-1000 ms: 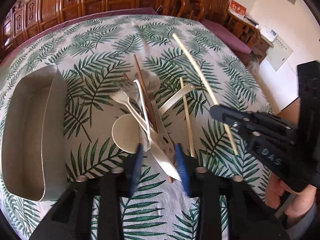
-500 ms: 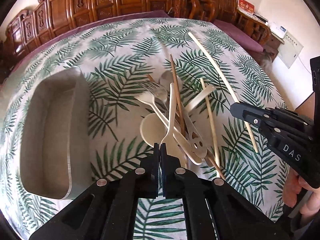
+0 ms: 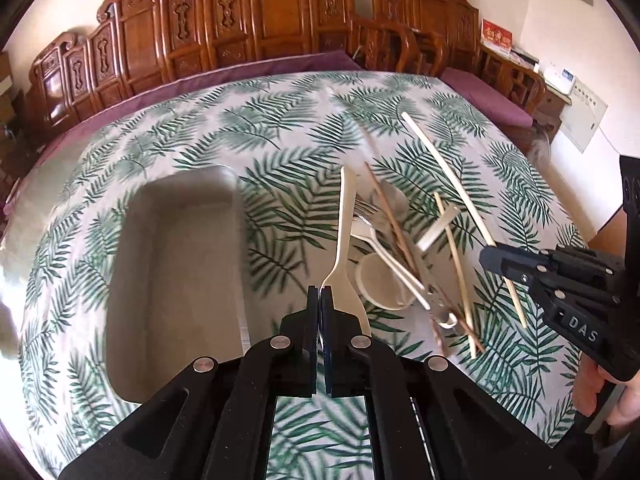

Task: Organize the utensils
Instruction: 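Carry the fork into the grey tray and release it with the left tool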

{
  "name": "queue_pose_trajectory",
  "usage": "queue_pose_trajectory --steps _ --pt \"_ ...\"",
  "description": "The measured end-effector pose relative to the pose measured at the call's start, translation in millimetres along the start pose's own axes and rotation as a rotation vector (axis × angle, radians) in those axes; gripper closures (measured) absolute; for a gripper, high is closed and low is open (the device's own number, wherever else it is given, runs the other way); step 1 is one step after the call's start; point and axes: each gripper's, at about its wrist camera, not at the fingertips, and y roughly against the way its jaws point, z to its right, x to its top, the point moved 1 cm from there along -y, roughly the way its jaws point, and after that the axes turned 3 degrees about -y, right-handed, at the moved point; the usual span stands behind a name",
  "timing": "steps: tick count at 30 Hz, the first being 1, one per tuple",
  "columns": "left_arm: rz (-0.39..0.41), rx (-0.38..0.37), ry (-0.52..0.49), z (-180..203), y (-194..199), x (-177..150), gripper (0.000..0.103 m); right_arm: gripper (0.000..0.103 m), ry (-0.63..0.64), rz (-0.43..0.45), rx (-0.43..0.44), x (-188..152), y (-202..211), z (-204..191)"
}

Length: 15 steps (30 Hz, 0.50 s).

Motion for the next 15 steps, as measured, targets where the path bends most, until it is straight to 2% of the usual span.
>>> queue_pose_trajectory --steps 8,15 --pt "0.06 -0.019 0.031 -45 22 -7 0.102 0.097 0.017 0.052 0.007 -3 15 -40" --pt "0.095 -0.026 0.065 -74 29 -12 0.102 0.097 0.088 0.052 -0.049 5 20 -73"
